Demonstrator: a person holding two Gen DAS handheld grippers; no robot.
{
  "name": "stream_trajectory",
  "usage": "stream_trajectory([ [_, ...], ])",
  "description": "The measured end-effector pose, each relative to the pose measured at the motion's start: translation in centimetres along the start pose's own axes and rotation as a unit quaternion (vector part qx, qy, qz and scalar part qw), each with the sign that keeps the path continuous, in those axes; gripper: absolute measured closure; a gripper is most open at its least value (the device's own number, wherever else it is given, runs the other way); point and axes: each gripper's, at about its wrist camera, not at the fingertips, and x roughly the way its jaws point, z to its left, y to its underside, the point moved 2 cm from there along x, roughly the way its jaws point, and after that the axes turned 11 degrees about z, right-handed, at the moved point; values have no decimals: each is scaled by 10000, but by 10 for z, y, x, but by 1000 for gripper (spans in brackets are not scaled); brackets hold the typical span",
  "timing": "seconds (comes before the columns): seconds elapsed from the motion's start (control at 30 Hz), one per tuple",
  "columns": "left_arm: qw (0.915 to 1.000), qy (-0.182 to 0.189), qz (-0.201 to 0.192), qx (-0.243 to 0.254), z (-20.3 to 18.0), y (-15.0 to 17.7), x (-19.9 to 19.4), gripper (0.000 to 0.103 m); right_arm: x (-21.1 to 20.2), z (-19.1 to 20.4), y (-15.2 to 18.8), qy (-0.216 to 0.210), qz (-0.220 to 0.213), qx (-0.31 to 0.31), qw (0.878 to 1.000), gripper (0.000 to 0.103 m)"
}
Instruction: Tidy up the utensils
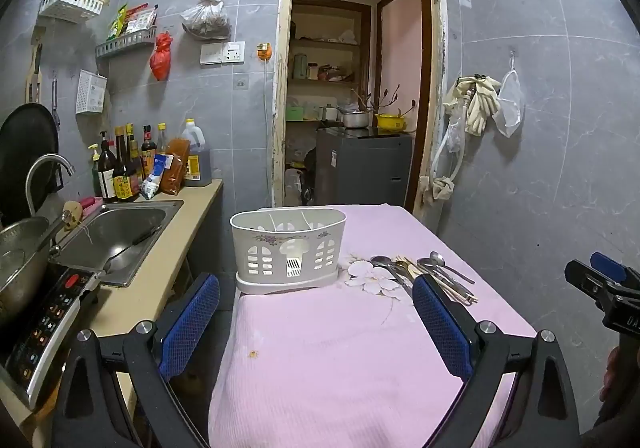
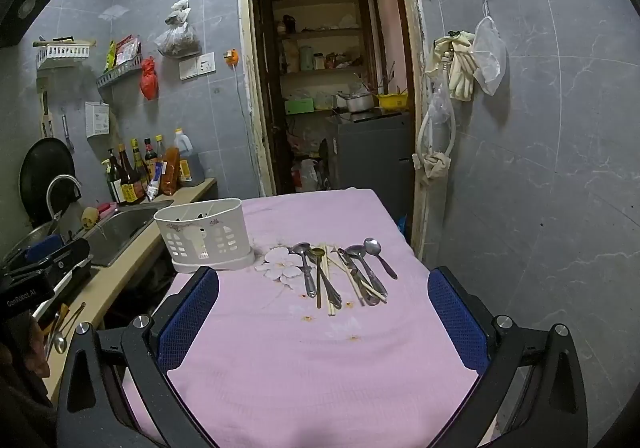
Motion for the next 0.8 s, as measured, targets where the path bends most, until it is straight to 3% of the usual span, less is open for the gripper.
stream_trajectory([
  [0.8, 10000, 29, -3, -52, 0, 0, 0, 5, 3, 0, 2, 10, 29, 8, 10000, 1],
])
